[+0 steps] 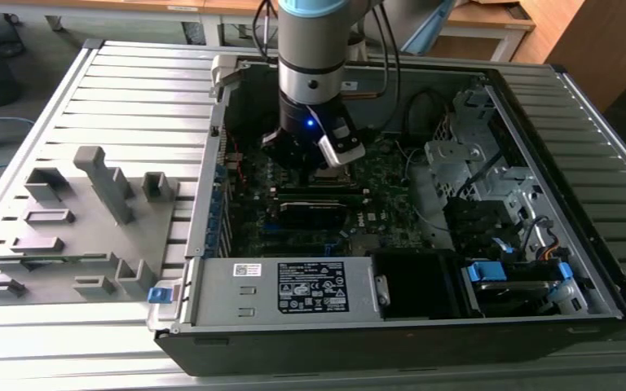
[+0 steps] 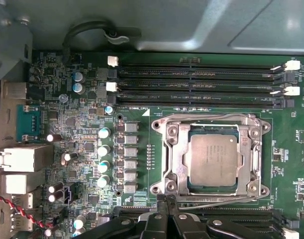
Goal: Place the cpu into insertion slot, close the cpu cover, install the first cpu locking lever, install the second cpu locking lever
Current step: 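Install the second cpu locking lever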
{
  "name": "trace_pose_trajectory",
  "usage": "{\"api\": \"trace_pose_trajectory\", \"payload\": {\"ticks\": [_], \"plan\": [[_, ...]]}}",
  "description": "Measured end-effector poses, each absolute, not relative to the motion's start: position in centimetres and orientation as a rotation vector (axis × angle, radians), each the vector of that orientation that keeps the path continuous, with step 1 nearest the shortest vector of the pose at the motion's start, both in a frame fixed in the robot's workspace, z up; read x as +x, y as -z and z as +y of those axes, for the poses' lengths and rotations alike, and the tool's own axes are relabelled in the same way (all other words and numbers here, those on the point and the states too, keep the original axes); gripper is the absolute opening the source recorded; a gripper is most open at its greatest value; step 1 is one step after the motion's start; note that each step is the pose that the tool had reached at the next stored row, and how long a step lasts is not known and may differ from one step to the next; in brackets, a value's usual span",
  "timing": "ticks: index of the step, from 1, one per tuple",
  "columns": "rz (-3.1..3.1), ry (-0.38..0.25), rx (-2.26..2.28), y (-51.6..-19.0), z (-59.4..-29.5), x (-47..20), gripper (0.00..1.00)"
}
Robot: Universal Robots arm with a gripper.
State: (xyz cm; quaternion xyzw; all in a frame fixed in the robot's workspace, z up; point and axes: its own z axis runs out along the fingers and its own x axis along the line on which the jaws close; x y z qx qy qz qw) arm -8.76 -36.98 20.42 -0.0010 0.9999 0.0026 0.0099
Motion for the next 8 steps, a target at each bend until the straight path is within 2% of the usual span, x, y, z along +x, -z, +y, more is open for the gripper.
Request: {"api": "trace_pose_trajectory", "payload": {"ticks": [8], "plan": [[3.122, -0.008, -0.013, -20.24, -36.76, -8.88, 0.11]]}}
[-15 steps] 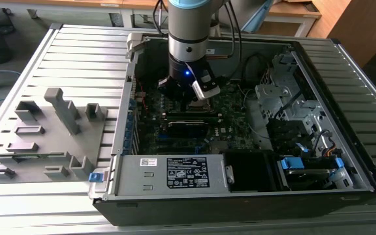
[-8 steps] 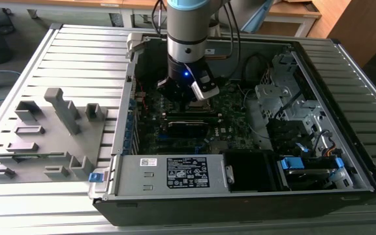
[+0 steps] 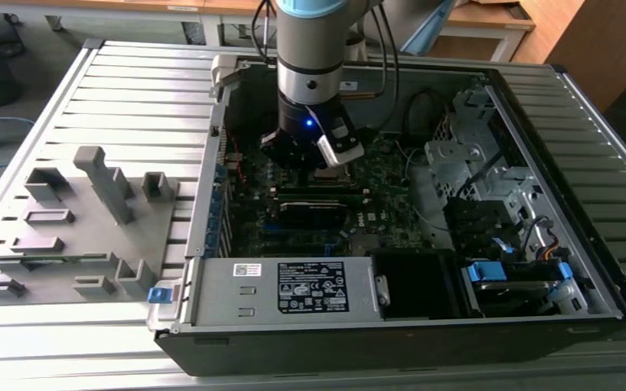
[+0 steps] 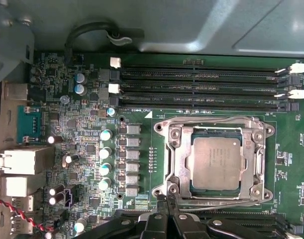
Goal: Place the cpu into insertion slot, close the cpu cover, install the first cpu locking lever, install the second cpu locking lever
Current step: 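Install the second cpu locking lever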
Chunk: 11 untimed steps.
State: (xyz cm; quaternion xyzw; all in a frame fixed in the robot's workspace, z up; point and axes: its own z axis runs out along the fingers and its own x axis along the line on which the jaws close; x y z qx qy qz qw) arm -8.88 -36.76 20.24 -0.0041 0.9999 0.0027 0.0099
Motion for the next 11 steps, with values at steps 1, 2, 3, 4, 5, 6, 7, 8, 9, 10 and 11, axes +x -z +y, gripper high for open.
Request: {"api": "trace_pose_trajectory", "payload": {"ticks": [1, 2, 3, 4, 5, 6, 7, 8, 9, 10, 11], "plan": [[3.122, -0.008, -0.014, -20.23, -36.73, -8.89, 0.11], [3.122, -0.008, -0.014, -20.21, -36.71, -8.9, 0.11], [3.122, -0.008, -0.015, -20.2, -36.69, -8.91, 0.11], [3.122, -0.008, -0.016, -20.18, -36.68, -8.93, 0.11], [3.122, -0.008, -0.017, -20.16, -36.67, -8.94, 0.11], [3.122, -0.008, -0.017, -20.14, -36.66, -8.95, 0.11], [3.122, -0.008, -0.018, -20.11, -36.65, -8.97, 0.11], [3.122, -0.008, -0.018, -20.09, -36.65, -8.99, 0.11], [3.122, -0.008, -0.018, -20.07, -36.65, -9.03, 0.11], [3.122, -0.008, -0.018, -20.05, -36.64, -9.07, 0.11], [3.122, -0.008, -0.019, -20.04, -36.64, -9.14, 0.11]]}}
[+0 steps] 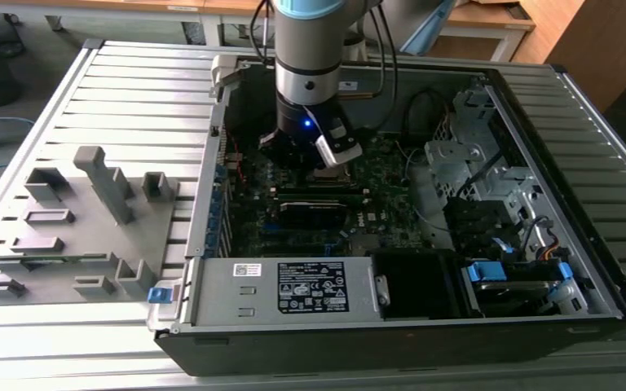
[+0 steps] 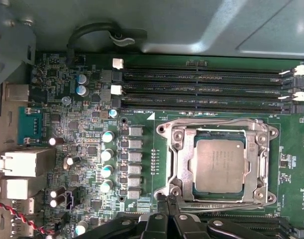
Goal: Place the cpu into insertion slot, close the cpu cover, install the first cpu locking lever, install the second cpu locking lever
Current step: 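Install the second cpu locking lever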
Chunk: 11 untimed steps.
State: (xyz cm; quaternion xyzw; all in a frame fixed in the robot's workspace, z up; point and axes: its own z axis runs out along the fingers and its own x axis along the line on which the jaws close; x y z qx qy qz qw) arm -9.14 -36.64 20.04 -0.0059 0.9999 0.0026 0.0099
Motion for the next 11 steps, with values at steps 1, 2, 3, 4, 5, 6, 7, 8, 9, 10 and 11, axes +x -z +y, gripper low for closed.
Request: {"api": "trace_pose_trajectory", "payload": {"ticks": [1, 2, 3, 4, 5, 6, 7, 8, 9, 10, 11], "plan": [[3.122, -0.008, -0.019, -20.02, -36.64, -9.21, 0.11], [3.122, -0.008, -0.019, -20.0, -36.64, -9.28, 0.11], [3.122, -0.008, -0.019, -19.99, -36.63, -9.33, 0.11], [3.122, -0.008, -0.019, -19.99, -36.61, -9.37, 0.11], [3.122, -0.008, -0.019, -19.98, -36.59, -9.38, 0.11], [3.122, -0.008, -0.019, -19.97, -36.56, -9.39, 0.11], [3.122, -0.008, -0.02, -19.96, -36.53, -9.4, 0.11], [3.122, -0.008, -0.02, -19.95, -36.49, -9.41, 0.11], [3.122, -0.008, -0.021, -19.94, -36.45, -9.41, 0.11], [3.122, -0.008, -0.021, -19.93, -36.41, -9.42, 0.11], [3.122, -0.009, -0.021, -19.92, -36.37, -9.41, 0.11]]}}
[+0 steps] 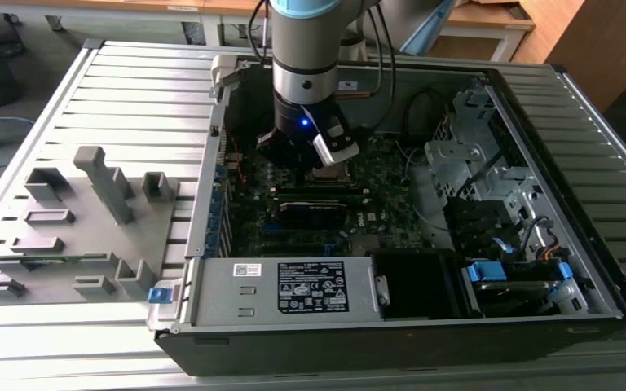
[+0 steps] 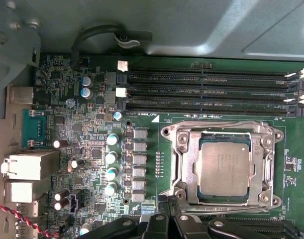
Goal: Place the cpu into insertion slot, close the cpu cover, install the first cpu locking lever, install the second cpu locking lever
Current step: 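Install the second cpu locking lever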
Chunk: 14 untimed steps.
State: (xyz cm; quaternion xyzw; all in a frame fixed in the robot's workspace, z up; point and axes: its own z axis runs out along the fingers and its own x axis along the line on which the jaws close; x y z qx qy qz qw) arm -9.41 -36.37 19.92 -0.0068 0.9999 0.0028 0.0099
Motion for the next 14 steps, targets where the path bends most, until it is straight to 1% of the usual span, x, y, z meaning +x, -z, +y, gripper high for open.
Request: {"api": "trace_pose_trajectory", "payload": {"ticks": [14], "plan": [[3.122, -0.008, -0.021, -19.7, -36.33, -9.51, 0.11]]}}
